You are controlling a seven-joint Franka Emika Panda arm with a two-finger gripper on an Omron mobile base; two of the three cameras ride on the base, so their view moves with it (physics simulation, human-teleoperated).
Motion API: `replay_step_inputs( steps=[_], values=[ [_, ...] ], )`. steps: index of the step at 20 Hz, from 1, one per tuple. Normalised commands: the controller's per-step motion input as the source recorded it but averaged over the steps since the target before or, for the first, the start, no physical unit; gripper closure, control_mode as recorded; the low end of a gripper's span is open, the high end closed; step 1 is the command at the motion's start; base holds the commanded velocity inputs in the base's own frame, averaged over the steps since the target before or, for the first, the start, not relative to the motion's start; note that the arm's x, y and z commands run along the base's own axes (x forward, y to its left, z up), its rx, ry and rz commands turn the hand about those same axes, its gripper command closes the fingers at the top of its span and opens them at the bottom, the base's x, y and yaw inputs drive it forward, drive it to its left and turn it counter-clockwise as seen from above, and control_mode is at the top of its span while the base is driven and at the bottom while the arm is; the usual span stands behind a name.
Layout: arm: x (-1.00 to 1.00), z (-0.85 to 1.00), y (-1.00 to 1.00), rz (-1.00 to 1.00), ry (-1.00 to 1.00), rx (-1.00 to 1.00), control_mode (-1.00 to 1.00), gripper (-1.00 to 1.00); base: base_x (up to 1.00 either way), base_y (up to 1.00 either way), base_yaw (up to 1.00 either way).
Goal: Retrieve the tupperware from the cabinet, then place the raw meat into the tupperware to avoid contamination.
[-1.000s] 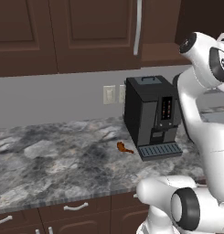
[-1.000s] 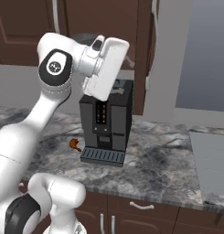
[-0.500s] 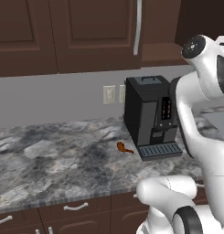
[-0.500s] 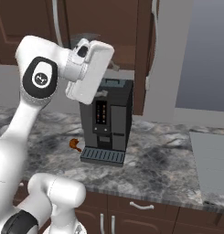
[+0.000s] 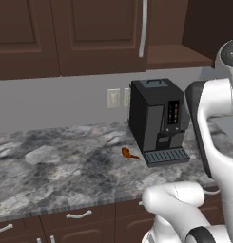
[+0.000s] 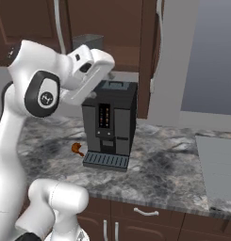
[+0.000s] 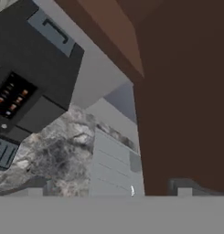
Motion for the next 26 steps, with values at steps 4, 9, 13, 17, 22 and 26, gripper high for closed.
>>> replay_step_inputs(
  steps=[4,9,13,17,22,26],
  values=[
    [0.00,-0.01,0.26,0.11,-0.37,0.39,-1.00,-1.00,0.00,0.00,0.00],
    [-0.02,-0.01,0.41,0.07,-0.41,0.36,-1.00,-1.00,0.00,0.00,0.00],
    [-0.12,-0.04,0.57,0.01,-0.38,0.31,-1.00,-1.00,0.00,0.00,0.00],
    [-0.17,-0.02,0.57,0.03,-0.30,0.30,-1.00,-1.00,0.00,0.00,0.00],
    [-0.28,0.13,0.38,0.06,-0.29,0.28,-1.00,-1.00,0.00,0.00,0.00],
    [-0.19,0.13,0.36,0.07,-0.25,0.27,-1.00,-1.00,0.00,0.00,0.00]
  ],
)
